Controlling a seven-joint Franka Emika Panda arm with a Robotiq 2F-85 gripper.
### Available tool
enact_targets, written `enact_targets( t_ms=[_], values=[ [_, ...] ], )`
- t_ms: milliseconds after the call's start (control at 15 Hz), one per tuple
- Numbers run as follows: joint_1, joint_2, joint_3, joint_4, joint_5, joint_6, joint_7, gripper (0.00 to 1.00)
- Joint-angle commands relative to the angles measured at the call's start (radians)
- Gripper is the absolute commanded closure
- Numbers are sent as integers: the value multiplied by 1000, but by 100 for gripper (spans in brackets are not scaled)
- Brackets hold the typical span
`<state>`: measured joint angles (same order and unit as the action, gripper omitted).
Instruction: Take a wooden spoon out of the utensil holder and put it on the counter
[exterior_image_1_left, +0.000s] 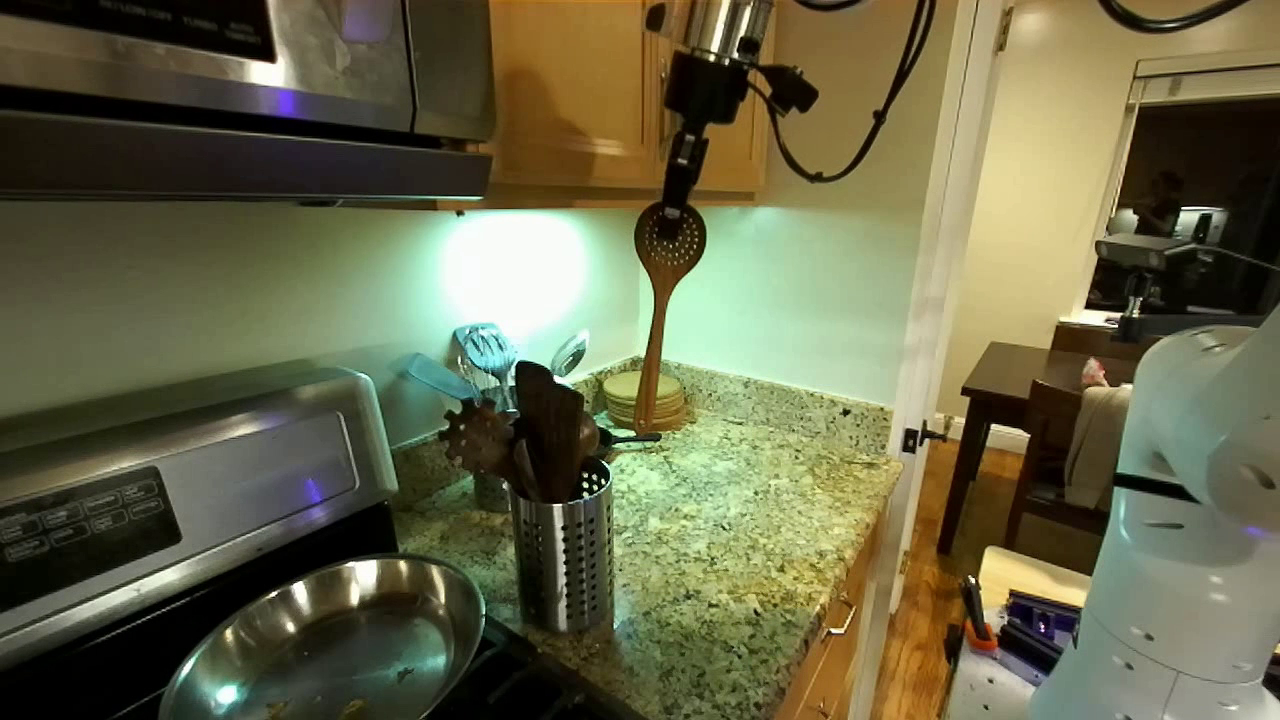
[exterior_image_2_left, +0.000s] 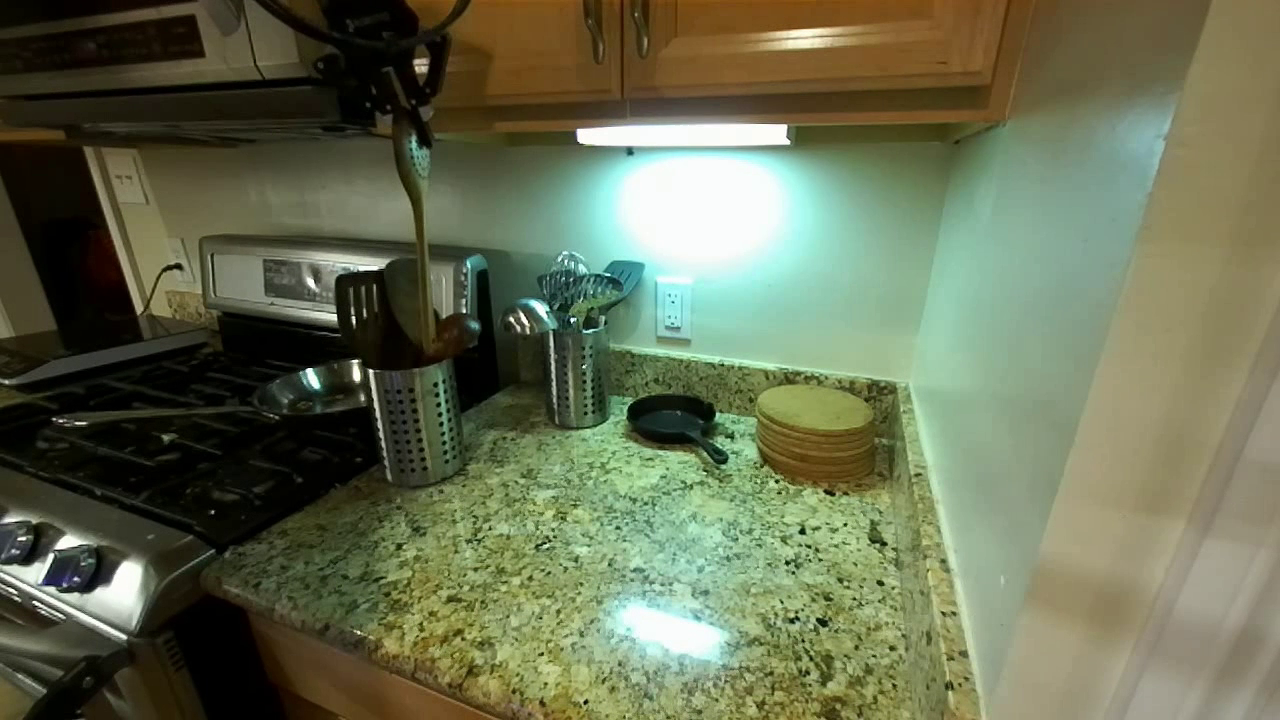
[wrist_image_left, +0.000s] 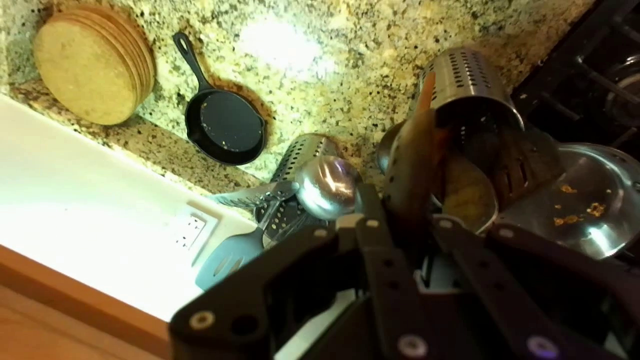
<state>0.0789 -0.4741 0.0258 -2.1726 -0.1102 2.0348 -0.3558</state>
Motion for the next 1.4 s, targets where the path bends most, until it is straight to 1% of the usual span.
enact_targets(
  t_ms=[0, 200, 467, 733, 1067, 1333],
  values=[
    [-15, -2, -32, -10, 1, -50, 29, 91],
    [-22, 15, -68, -30, 30, -48, 28, 91],
    [-25, 57, -123, -77, 120, -24, 17, 91],
    [-32, 90, -157, -133, 215, 5, 7, 91],
    [-44, 132, -194, -219, 350, 111, -24, 91],
    [-50, 175, -215, -260, 420, 187, -73, 91]
  ],
)
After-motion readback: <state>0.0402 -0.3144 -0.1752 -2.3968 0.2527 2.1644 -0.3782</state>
